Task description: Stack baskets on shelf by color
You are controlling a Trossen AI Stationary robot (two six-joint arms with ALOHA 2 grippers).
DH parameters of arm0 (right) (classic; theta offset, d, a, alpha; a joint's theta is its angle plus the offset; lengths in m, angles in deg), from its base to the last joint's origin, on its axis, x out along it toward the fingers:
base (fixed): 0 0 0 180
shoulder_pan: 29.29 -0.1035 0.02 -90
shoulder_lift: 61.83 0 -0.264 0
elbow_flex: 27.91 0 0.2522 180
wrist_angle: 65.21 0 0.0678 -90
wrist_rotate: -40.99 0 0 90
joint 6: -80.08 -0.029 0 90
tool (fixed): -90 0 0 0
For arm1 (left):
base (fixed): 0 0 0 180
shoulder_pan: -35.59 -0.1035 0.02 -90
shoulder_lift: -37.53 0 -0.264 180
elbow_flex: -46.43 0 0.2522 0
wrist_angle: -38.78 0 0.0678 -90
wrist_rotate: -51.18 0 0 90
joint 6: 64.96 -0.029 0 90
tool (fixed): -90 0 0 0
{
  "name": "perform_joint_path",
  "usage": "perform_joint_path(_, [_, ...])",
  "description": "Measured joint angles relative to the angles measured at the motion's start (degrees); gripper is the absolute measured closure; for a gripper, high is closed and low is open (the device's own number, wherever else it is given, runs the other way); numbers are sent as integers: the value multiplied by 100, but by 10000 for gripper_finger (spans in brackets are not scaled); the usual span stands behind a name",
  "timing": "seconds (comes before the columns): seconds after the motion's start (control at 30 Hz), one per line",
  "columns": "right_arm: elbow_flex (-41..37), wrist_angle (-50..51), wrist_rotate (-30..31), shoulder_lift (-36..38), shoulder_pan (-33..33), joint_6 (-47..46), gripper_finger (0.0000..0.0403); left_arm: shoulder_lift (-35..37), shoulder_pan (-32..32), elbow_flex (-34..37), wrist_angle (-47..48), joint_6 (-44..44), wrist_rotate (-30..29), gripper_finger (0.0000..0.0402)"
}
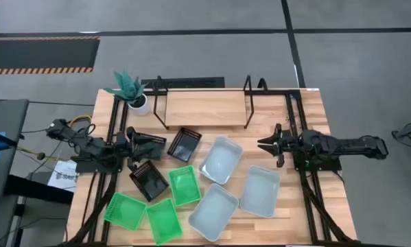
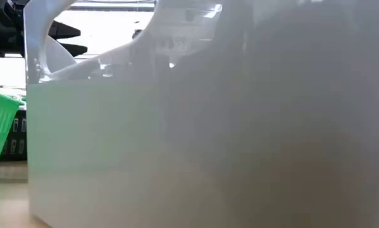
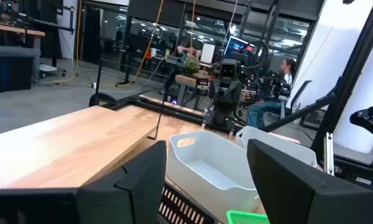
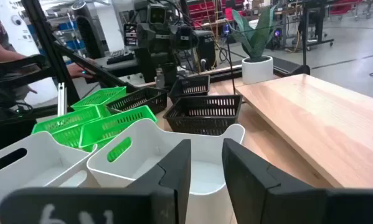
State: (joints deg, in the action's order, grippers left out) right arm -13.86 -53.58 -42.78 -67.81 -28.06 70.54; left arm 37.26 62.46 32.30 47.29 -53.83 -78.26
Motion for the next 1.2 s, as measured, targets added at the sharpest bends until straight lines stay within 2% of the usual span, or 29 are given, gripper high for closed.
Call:
perform_joint_path(1.0, [0, 0, 1, 1, -1, 0, 285, 0, 1, 0, 1, 0, 1, 189])
perform_joint_path(1.2, [0, 0, 0, 0, -1, 0, 285, 0, 1, -1, 0, -678, -46, 189])
